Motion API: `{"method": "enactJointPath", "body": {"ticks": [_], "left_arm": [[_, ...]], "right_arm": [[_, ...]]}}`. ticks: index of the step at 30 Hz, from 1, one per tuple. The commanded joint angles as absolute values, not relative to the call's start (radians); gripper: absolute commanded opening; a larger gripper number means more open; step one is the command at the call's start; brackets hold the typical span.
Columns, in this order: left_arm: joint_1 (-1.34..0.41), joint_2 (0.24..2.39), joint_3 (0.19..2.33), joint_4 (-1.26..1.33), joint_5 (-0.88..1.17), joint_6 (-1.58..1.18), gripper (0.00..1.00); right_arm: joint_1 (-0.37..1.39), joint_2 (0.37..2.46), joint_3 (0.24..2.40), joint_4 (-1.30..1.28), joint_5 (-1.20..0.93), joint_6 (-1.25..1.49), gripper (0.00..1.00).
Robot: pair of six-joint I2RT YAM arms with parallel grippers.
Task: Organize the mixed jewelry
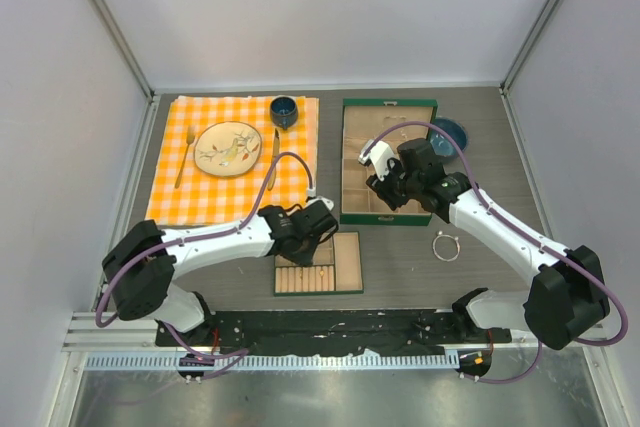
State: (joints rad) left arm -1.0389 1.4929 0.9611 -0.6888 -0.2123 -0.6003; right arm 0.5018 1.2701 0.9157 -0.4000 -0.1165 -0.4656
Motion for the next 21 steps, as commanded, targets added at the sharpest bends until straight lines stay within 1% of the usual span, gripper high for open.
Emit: {"method": "enactJointPath", "body": {"ticks": [1, 21], "left_arm": [[-1.035, 1.453, 0.942, -0.658, -0.204, -0.581, 0.23], [-1.015, 1.422, 0.897, -0.646, -0.114, -0.583, 0.20]], "right_arm": [[0.500, 1.241, 0.920, -0.373, -0.107, -0.471, 0.48], [0.500, 1.259, 0.919, -0.365, -0.109, -0.474, 0.47]]}}
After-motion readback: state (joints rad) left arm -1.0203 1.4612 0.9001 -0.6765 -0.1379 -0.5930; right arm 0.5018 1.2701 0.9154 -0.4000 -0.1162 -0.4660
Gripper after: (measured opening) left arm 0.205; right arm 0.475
